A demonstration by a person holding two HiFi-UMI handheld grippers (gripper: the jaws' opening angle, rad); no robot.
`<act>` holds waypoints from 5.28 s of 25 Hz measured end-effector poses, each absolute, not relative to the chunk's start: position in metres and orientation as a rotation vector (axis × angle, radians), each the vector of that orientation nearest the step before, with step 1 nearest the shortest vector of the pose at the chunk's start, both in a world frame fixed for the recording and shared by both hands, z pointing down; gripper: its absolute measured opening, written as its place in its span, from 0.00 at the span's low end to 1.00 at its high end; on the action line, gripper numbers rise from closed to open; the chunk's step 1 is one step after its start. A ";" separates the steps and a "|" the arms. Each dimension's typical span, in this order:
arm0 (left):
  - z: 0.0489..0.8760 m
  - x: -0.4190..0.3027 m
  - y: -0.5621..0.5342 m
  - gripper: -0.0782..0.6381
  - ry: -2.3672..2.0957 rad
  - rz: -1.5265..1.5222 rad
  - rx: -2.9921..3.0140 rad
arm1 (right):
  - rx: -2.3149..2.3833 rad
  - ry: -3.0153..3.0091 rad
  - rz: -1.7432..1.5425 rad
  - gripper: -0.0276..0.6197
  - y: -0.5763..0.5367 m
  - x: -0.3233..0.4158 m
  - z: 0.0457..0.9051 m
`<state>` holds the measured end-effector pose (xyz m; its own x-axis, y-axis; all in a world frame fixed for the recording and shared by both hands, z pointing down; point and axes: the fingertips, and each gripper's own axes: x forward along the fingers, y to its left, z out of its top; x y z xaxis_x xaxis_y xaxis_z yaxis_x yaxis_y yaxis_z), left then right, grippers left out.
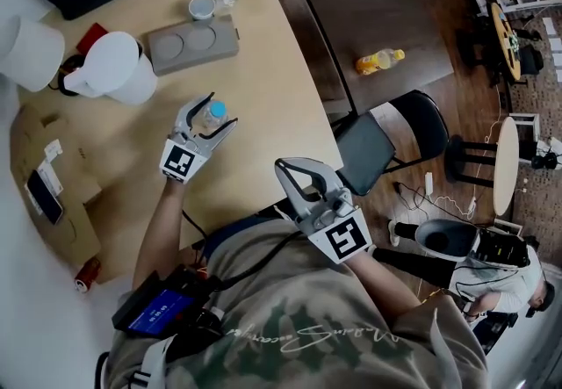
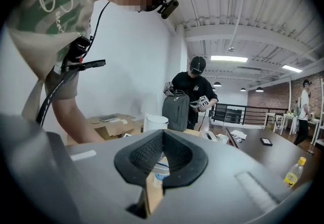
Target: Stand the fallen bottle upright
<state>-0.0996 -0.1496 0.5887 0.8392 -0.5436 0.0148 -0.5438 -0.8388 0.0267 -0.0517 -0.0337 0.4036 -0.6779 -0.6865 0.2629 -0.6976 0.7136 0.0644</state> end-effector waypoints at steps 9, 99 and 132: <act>0.589 -0.105 -0.144 0.58 -0.878 -0.008 2.976 | 1.086 -2.643 0.073 0.05 -0.031 -0.051 0.408; 0.382 -0.061 0.147 0.11 -1.597 0.083 2.747 | 0.924 -2.967 0.002 0.05 0.130 0.029 0.374; 0.333 -0.070 0.255 0.11 -1.673 0.006 2.624 | 0.942 -2.985 -0.121 0.05 0.217 0.006 0.325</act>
